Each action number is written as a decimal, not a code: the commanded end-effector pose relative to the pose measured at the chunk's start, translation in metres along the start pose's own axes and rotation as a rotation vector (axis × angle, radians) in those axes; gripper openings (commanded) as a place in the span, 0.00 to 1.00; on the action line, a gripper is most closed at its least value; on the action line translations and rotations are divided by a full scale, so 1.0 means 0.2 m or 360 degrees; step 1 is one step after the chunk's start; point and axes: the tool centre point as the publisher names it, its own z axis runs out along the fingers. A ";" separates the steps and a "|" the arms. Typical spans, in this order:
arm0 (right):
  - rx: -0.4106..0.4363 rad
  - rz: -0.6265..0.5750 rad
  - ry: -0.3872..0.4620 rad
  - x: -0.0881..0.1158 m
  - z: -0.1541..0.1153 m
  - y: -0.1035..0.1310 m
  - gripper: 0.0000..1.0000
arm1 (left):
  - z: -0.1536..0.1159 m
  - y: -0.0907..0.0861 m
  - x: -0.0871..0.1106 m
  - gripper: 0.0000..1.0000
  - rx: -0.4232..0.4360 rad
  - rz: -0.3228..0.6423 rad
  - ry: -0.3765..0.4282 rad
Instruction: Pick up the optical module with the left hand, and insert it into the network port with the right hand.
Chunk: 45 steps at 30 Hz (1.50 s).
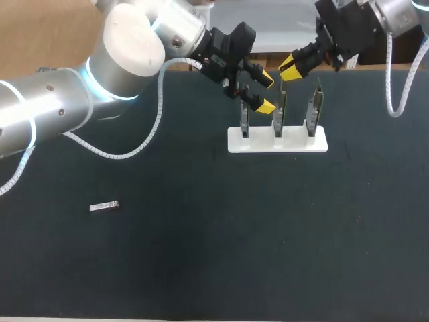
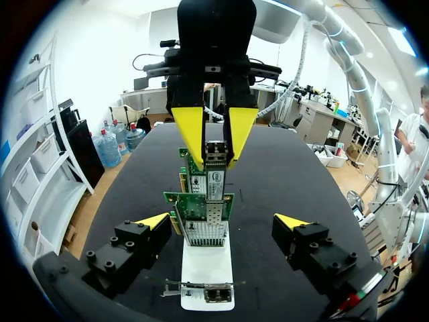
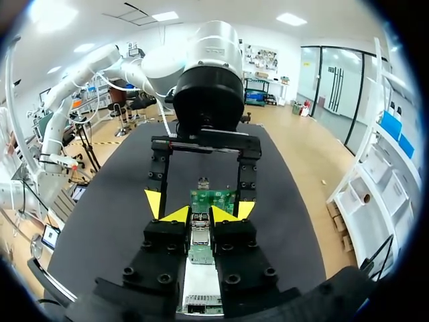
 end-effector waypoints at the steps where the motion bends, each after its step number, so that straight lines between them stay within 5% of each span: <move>1: 0.0002 0.0006 0.0003 0.01 0.01 -0.01 0.00 | 0.00 0.01 0.00 1.00 0.0005 -0.0002 0.0007; 11: -0.0002 0.0024 0.0002 0.02 0.01 -0.01 0.00 | 0.00 0.01 0.00 1.00 0.0005 -0.0002 0.0007; 12: -0.0006 0.0022 0.0001 0.02 0.01 -0.01 0.10 | 0.00 0.01 0.00 1.00 0.0005 -0.0002 0.0007; 13: -0.0008 0.0021 0.0001 0.01 0.01 -0.01 0.46 | 0.00 0.01 0.00 1.00 0.0005 -0.0002 0.0007; 14: -0.0008 0.0021 0.0000 0.01 0.01 -0.01 1.00 | 0.00 0.01 0.00 1.00 0.0005 -0.0002 0.0007; 33: -0.0050 0.0058 -0.0186 -0.13 -0.11 -0.03 1.00 | 0.00 0.01 0.00 1.00 0.0005 -0.0002 0.0007; 34: -0.0045 0.0047 -0.0184 -0.14 -0.12 -0.03 0.26 | 0.00 0.01 0.00 1.00 0.0005 -0.0002 0.0007; 35: -0.0039 0.0041 -0.0188 -0.15 -0.12 -0.03 0.00 | 0.00 0.01 0.00 1.00 0.0005 -0.0002 0.0007; 45: -0.0036 0.0000 -0.0172 -0.17 -0.11 -0.04 0.00 | 0.00 0.01 0.00 1.00 0.0005 -0.0002 0.0007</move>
